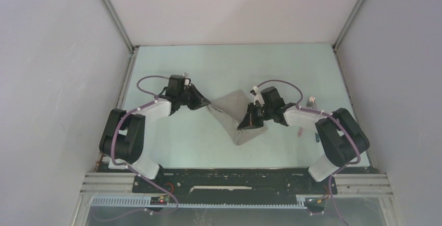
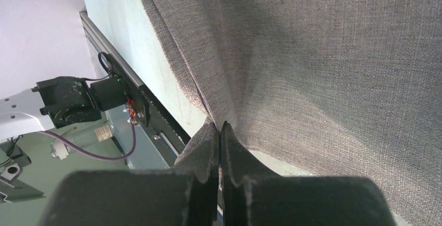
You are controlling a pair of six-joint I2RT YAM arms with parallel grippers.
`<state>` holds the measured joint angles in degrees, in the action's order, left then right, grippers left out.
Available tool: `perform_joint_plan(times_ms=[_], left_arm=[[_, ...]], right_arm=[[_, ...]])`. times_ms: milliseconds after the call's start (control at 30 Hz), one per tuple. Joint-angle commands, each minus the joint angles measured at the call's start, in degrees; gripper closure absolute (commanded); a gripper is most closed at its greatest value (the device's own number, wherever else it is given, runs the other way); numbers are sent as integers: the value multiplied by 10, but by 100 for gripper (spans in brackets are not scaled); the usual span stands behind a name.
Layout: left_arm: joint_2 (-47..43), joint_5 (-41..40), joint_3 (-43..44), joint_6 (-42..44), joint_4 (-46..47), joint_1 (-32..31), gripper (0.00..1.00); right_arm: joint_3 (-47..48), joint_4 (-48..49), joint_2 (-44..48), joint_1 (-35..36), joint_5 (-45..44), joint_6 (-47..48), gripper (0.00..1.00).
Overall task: Fold the napkin into a case and place the utensils inside
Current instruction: Fold the lower triangle-folded napkin at the center of the board.
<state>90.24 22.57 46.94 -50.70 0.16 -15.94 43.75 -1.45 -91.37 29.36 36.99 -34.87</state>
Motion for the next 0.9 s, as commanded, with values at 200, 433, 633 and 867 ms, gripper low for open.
perform_joint_plan(times_ms=[200,433,633,867], left_arm=[[57,-13,91,28,-47,-39,85],[90,-19,129,37,-69,-55,85],[111,-24,162,49,-90,-65,85],[140,-22,194,55,-102,-77,85]], right_arm=[[-26,9,10,-8,2,7,100],[-39,30,3,-10,-4,5,100],[-46,28,3,-10,-10,7,100],[-62,34,14,-10,-18,3,100]])
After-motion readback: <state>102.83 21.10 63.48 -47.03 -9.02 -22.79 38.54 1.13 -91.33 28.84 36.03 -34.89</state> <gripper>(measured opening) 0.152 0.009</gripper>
